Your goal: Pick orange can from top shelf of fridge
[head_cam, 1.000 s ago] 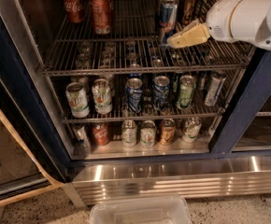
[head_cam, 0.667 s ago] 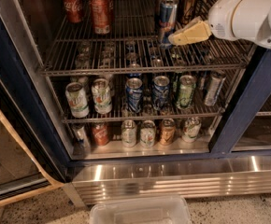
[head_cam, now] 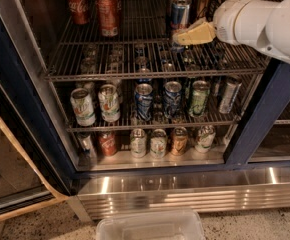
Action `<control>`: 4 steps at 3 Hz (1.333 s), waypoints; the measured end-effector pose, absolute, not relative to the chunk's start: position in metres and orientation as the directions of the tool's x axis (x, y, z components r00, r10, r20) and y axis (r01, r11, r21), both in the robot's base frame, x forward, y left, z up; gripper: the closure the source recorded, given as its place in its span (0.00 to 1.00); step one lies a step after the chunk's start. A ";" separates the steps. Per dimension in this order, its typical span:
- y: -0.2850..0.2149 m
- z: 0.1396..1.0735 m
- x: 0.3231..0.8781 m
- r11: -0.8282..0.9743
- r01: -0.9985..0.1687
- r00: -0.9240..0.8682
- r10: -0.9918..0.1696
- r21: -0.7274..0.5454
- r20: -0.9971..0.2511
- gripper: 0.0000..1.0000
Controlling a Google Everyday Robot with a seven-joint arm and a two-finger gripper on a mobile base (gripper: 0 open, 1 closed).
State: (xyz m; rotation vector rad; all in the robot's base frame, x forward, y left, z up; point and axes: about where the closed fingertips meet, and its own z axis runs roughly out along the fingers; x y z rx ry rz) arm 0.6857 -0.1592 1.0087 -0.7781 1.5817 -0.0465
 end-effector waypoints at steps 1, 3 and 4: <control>-0.161 1.013 0.706 0.800 -0.395 0.064 -0.467 -0.452 -0.882 0.00; -0.183 1.030 0.699 0.842 -0.298 0.074 -0.451 -0.451 -0.890 0.00; -0.187 1.041 0.678 0.853 -0.264 0.083 -0.445 -0.451 -0.892 0.00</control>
Offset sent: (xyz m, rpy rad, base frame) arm 0.0374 -0.0222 0.0123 0.0753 -0.1081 -0.1240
